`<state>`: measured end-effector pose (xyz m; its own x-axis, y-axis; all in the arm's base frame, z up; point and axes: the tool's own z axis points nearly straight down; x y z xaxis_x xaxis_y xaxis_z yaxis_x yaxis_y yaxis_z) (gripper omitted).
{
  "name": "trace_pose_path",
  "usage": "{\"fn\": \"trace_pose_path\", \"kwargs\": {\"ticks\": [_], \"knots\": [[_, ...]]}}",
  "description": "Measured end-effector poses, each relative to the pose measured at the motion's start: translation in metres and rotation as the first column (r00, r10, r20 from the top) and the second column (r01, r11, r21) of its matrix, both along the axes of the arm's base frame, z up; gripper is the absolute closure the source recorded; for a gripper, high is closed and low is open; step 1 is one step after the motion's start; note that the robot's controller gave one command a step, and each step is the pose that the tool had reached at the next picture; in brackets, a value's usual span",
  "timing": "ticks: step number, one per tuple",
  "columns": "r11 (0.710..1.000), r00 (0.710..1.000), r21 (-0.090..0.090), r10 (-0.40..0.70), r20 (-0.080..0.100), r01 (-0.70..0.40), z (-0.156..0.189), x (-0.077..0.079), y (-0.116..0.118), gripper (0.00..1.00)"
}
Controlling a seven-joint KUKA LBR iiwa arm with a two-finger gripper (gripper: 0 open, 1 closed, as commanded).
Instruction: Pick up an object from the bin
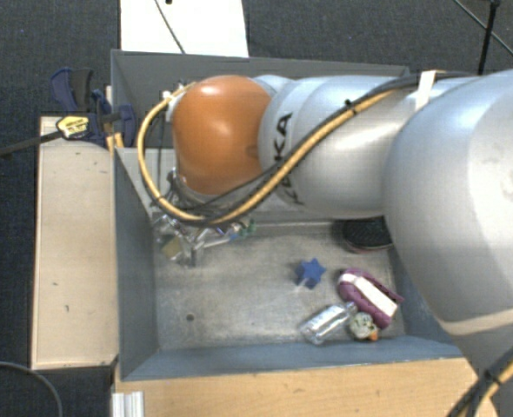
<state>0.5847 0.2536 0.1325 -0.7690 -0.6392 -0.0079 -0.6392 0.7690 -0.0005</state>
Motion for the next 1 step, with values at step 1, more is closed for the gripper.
{"fn": "trace_pose_path", "kwargs": {"ticks": [1], "knots": [[1.0, 1.0, 0.001, -0.005, 0.001, 0.005, 0.0158, 0.0012, 0.0008, 1.0]]}}
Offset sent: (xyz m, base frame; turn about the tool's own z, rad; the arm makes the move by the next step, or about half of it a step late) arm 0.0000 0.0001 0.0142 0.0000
